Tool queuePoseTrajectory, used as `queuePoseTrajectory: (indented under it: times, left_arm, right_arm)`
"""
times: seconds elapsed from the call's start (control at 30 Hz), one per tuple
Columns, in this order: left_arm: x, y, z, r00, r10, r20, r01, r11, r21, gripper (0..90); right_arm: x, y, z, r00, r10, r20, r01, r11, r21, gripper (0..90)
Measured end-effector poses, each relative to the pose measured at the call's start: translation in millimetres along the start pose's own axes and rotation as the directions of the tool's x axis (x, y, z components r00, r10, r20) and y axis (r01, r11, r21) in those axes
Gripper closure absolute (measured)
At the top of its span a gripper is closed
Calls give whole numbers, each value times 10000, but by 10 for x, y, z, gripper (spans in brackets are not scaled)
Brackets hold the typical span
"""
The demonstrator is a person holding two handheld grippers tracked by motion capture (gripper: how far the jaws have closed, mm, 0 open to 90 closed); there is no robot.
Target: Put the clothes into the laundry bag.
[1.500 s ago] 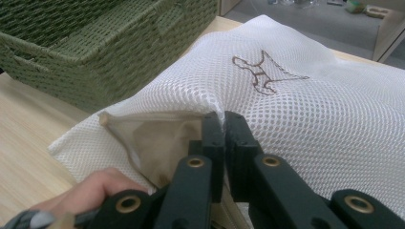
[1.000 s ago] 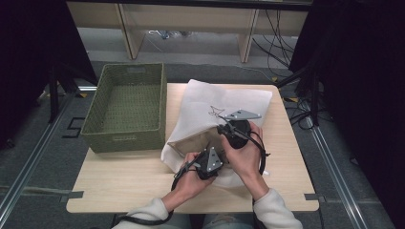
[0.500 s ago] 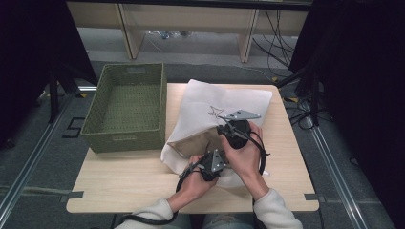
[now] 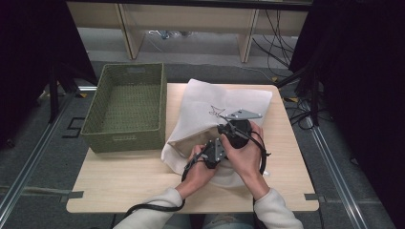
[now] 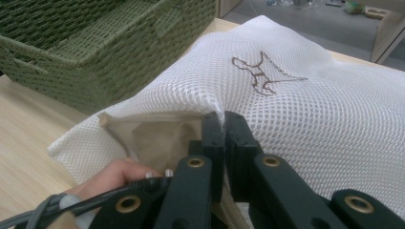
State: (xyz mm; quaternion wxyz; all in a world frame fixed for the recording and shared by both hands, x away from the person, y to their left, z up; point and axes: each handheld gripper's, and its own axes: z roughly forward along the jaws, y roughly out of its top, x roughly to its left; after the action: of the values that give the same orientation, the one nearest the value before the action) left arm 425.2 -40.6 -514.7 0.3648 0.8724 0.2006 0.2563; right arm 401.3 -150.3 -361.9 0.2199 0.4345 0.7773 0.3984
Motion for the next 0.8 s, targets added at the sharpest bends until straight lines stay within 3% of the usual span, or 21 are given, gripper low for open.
queuePoseTrajectory:
  times: [0.07,0.13,0.27,0.3,0.37,0.43,0.53,0.57,0.6,0.63,0.67,0.7,0.8]
  left_arm:
    - [-49,-1,-27,10000,20,-45,-21,10000,-88,831]
    - [-75,-17,-55,9998,81,190,-80,10000,-57,761]
    - [-94,-76,-158,9973,-229,704,244,9995,-205,618]
    - [-100,-102,-195,9953,-488,831,513,9983,-287,586]
    - [-85,-137,-271,9959,-389,820,414,9987,-291,541]
    - [-90,-184,-343,9961,-546,688,587,9965,-592,514]
    - [-84,-250,-459,9961,-574,672,620,9958,-678,502]
    - [-113,-273,-485,9932,-959,663,1023,9897,-1006,502]
    - [-90,-293,-535,9950,-708,708,764,9939,-795,504]
    - [-99,-309,-553,9938,-859,705,921,9917,-901,514]
    - [-111,-328,-577,9921,-1061,674,1123,9890,-960,529]
    - [-72,-341,-612,9964,-539,654,575,9968,-553,574]
    - [-64,-369,-591,9943,-855,636,892,9942,-592,660]
  right_arm:
    - [-6,-2,5,10000,-76,10,76,10000,-24,886]
    - [-12,0,4,9999,-154,25,154,9998,-84,886]
    - [-4,0,-9,9999,-67,116,67,10000,-45,885]
    - [9,-2,-12,9999,82,81,-82,10000,-2,885]
    - [-1,1,-3,9999,-117,60,118,9999,-66,885]
    - [20,3,-12,9999,105,41,-105,9999,51,886]
    - [7,1,9,9997,-225,68,226,9997,-132,886]
    - [5,1,11,9997,-248,60,249,9996,-152,885]
    - [15,1,10,9999,-93,54,94,9999,-108,885]
    - [23,2,6,10000,18,36,-18,10000,-56,885]
    - [23,2,4,10000,6,57,-5,10000,-56,885]
    - [19,5,3,10000,-76,58,76,9999,-68,885]
    - [32,4,-1,10000,11,34,-11,10000,4,885]
